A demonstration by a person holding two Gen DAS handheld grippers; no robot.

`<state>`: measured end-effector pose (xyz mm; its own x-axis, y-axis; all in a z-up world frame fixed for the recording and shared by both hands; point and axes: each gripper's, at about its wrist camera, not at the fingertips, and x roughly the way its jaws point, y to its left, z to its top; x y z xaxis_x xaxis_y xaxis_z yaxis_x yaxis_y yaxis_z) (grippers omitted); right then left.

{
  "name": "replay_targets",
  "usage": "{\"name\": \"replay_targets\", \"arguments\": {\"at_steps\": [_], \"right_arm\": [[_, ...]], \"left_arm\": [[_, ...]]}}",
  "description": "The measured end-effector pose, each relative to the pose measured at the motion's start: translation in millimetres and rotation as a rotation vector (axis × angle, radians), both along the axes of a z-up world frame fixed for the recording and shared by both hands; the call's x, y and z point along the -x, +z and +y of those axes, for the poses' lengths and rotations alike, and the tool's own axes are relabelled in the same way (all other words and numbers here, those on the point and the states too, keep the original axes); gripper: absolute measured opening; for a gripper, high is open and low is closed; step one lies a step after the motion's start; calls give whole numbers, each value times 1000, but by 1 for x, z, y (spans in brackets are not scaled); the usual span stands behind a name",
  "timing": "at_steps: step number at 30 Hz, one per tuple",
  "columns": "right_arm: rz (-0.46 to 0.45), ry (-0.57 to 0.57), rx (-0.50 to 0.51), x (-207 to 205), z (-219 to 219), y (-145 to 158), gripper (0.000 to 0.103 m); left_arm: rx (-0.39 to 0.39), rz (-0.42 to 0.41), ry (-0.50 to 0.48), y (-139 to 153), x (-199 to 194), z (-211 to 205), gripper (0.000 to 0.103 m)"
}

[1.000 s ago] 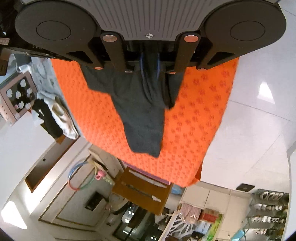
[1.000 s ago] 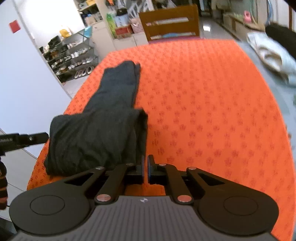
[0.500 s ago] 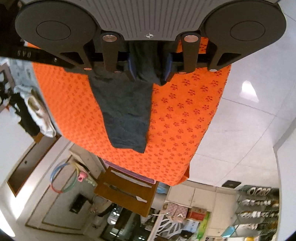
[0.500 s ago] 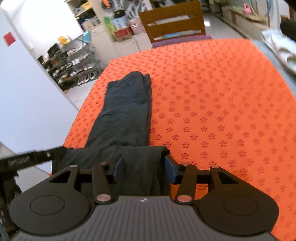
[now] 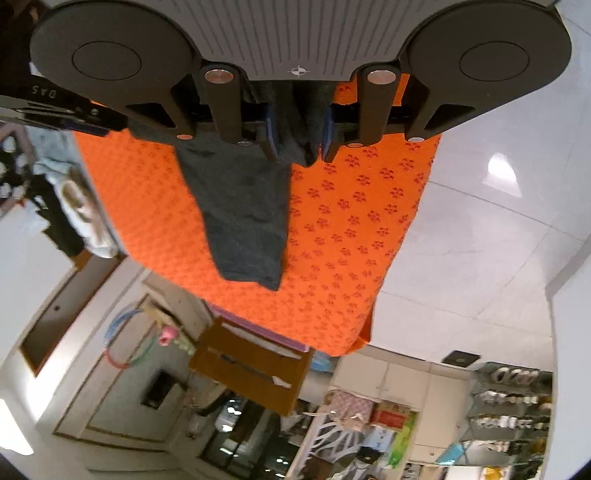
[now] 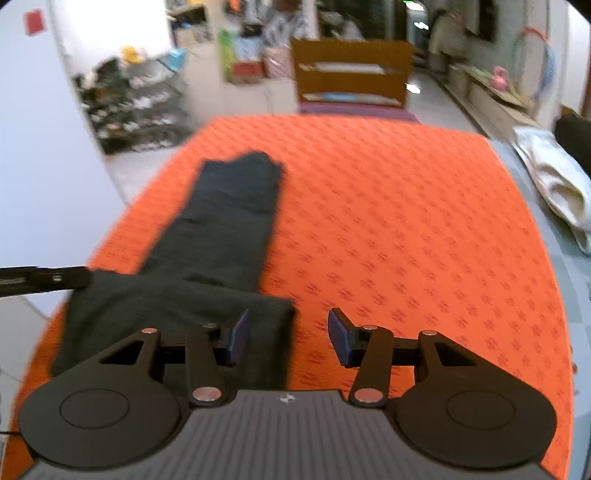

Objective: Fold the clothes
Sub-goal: 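Lift the held end and fold it over the pants legs with both tools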

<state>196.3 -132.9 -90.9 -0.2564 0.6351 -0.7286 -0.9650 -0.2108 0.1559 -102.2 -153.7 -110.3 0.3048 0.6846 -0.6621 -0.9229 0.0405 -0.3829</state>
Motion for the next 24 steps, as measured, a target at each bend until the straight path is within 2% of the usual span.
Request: {"name": "replay_targets", "arguments": {"at_steps": [4, 9, 12, 15, 19, 24], "right_arm": [[14, 137, -40, 16, -13, 10, 54], [-86, 272, -50, 39, -29, -1, 54], [-167, 246, -52, 35, -37, -7, 54], [-172, 182, -47, 16, -45, -5, 54], [-159, 145, -41, -6, -58, -6, 55], [-97, 173, -17, -16, -76, -11, 55]], "left_arm": [[-11, 40, -75, 2, -7, -14, 26], [-15, 126, -156, -4, -21, -30, 26], [-13, 141, -164, -6, -17, -40, 27], [0, 134, -179, -7, -6, -50, 28], [7, 112, -265, -7, -4, -68, 38], [-36, 152, -336, -5, -20, -86, 37]]}}
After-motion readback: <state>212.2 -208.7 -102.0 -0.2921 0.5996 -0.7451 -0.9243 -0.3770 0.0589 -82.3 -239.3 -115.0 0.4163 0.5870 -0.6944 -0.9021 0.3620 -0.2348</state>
